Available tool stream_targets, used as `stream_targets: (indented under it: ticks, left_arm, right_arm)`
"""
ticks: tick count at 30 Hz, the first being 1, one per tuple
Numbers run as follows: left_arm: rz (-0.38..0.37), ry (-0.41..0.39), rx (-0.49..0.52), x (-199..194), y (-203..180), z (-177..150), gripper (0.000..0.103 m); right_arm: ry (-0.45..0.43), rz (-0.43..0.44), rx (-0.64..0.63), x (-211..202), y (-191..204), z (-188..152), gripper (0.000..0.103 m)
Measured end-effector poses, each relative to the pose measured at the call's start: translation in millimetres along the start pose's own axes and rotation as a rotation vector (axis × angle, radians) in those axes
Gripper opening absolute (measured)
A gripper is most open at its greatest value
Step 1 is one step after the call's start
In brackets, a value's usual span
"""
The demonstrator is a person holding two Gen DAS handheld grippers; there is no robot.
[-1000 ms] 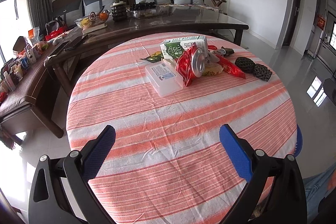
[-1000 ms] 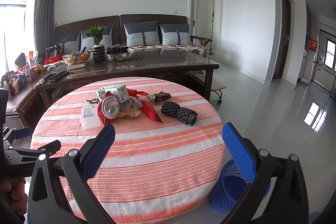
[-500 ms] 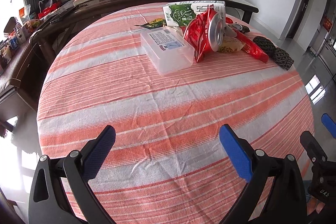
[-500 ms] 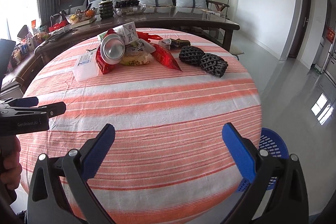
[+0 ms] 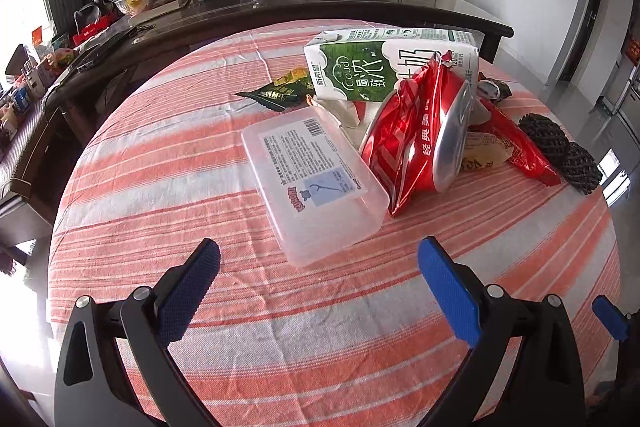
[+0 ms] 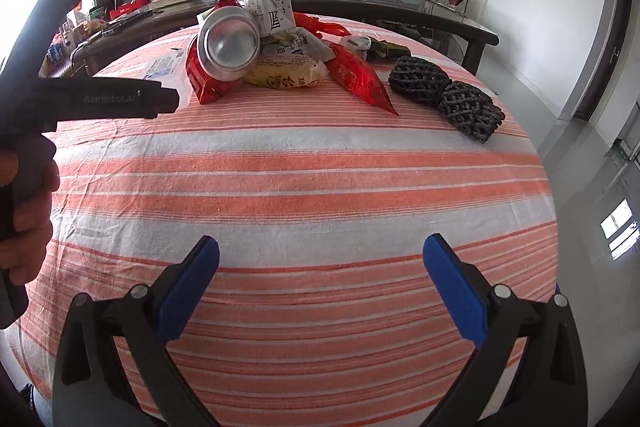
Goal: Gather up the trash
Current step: 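Move both tools toward the trash pile on the table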
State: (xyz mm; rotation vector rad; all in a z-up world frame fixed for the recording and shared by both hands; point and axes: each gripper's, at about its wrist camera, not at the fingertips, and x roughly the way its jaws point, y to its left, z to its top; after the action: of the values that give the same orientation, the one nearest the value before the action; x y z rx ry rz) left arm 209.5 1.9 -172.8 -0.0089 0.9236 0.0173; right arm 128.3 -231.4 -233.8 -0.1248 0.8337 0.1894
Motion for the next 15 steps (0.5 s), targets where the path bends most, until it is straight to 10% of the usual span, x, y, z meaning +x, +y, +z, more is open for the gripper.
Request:
stream_targets:
  ticks: [10, 15]
  left_arm:
    - [0.043, -0.03, 0.003, 16.1, 12.4, 15.3, 0.097]
    - [-0.041, -0.027, 0.021, 18.6, 15.3, 14.4, 0.071]
  right_arm:
    - [0.003, 0.012, 0.008, 0.5, 0.0, 1.0, 0.098]
    - [0.003, 0.006, 0.009, 0.5, -0.4, 1.3, 0.098]
